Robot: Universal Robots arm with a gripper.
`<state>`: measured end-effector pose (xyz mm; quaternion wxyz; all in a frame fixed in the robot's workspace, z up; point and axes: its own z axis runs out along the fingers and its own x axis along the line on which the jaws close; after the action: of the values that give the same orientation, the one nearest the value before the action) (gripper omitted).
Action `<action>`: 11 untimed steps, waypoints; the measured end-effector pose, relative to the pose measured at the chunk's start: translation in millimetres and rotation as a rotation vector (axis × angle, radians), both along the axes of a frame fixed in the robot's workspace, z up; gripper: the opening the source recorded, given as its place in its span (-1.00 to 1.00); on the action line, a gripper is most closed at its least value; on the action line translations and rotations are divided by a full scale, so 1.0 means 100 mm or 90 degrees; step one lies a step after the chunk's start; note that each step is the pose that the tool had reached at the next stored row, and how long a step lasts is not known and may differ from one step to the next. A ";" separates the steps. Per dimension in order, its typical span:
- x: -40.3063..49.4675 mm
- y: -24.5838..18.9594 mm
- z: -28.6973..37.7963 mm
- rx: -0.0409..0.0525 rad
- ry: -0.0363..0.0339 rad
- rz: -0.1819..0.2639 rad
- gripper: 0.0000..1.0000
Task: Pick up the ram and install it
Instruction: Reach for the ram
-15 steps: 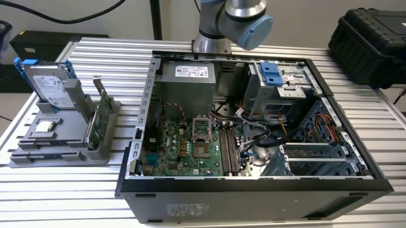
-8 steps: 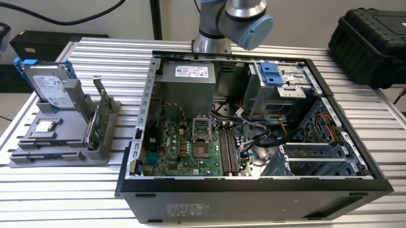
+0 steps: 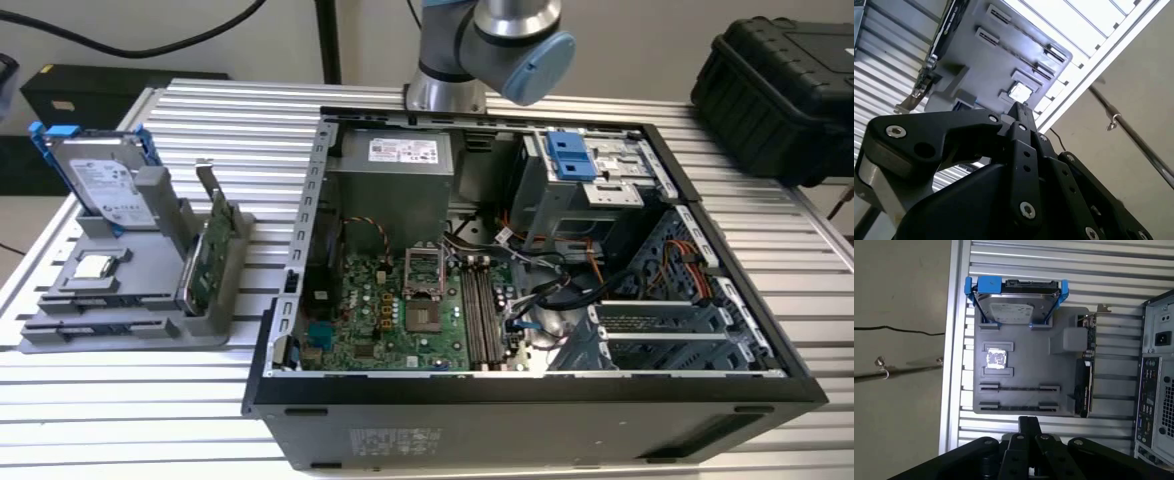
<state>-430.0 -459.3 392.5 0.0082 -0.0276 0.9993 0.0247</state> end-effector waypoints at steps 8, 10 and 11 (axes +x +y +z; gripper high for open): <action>0.011 -0.082 0.001 0.0000 0.0001 0.004 -1.00; 0.013 -0.104 0.001 0.0000 0.0001 0.005 -1.00; 0.014 -0.114 0.001 -0.0001 0.0001 0.005 -1.00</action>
<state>-428.6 -470.7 392.6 0.0081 -0.0317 0.9992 0.0247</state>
